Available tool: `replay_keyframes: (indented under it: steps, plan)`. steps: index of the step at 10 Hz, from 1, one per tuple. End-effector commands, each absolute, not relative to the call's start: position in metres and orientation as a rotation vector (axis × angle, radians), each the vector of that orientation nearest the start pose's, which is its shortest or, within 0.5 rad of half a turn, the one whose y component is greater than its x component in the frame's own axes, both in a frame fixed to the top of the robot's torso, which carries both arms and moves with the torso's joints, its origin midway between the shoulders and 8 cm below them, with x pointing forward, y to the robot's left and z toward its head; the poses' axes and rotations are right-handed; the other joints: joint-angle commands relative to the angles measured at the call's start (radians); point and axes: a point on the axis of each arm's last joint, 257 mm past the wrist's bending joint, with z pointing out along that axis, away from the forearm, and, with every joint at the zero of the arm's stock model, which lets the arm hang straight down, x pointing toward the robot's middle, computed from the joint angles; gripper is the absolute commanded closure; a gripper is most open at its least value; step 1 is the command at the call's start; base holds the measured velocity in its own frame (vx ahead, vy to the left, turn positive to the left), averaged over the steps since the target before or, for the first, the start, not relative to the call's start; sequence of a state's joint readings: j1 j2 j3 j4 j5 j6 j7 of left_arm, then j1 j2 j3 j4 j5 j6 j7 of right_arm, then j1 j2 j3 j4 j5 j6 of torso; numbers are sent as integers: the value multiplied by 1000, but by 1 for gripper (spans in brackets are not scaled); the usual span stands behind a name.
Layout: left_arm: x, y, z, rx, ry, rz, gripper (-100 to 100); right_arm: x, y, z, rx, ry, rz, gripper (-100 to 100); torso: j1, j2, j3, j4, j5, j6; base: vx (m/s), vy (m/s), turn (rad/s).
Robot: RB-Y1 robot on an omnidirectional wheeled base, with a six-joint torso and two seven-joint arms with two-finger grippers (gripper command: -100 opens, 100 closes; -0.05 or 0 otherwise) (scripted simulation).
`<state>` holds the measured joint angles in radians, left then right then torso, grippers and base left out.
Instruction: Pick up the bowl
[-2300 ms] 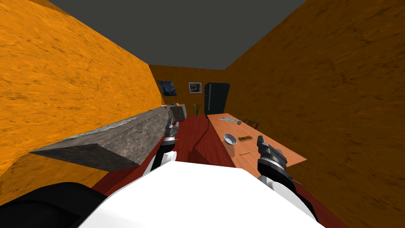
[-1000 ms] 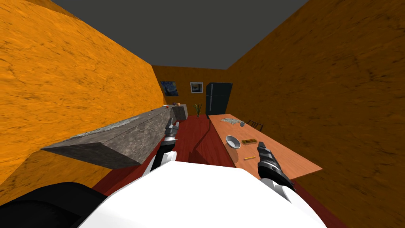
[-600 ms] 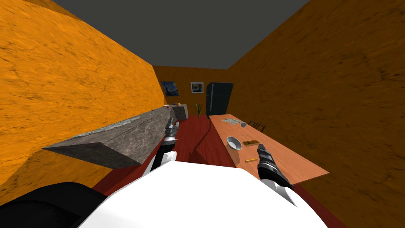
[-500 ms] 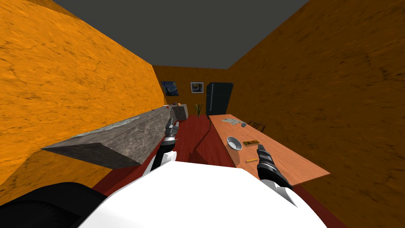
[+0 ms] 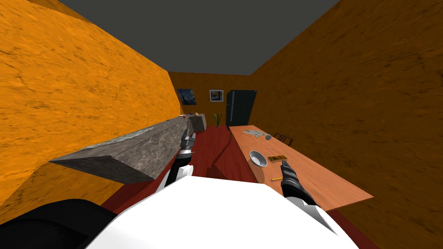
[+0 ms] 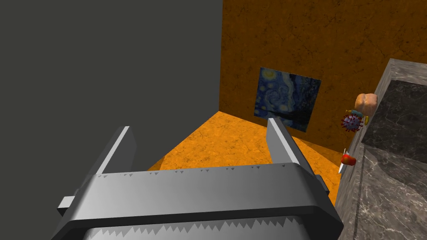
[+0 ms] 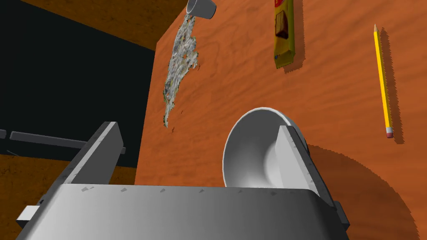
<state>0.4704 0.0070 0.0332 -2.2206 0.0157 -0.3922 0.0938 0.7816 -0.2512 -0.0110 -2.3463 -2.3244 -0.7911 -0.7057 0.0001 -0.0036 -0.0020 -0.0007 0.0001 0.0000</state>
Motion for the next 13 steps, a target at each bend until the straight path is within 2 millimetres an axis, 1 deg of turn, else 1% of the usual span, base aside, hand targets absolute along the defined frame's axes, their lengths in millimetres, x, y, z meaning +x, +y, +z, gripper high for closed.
replay_keyframes:
  steps: [1,3,4,6,7,8,10,11,13]
  plan:
    - [372,296,-14,-815,668,-1339,0,249,-471,-249,-1418,1995,-1683,-100,0,0,0,0,0,0,63,2,34]
    - [372,296,-14,-815,668,-1339,0,250,-467,-256,-1401,2017,-1631,-100,0,1,0,0,0,0,19,1,-4]
    - [372,296,-14,-815,668,-1339,0,244,-469,-267,-1379,2067,-1580,-100,0,3,1,0,0,0,49,-1,62]
    - [372,296,-14,-815,668,-1339,0,244,-463,-276,-1356,2093,-1513,-100,0,0,0,0,0,0,49,-4,14]
    - [372,296,-14,-815,668,-1339,0,244,-462,-277,-1354,2095,-1506,-100,0,1,0,0,0,0,12,2,-4]
    - [372,296,-14,-815,668,-1339,0,238,-463,-288,-1332,2145,-1452,-100,0,2,1,0,0,0,56,1,55]
    - [372,296,-14,-815,668,-1339,0,238,-456,-296,-1308,2167,-1385,-100,0,0,0,0,0,0,49,-2,15]
    - [372,296,-14,-815,668,-1339,0,232,-457,-307,-1290,2212,-1342,-100,0,1,0,0,0,0,70,-10,40]
    - [372,296,-14,-815,668,-1339,0,232,-449,-315,-1264,2234,-1270,-100,-1,-1,-1,0,0,0,54,-11,19]
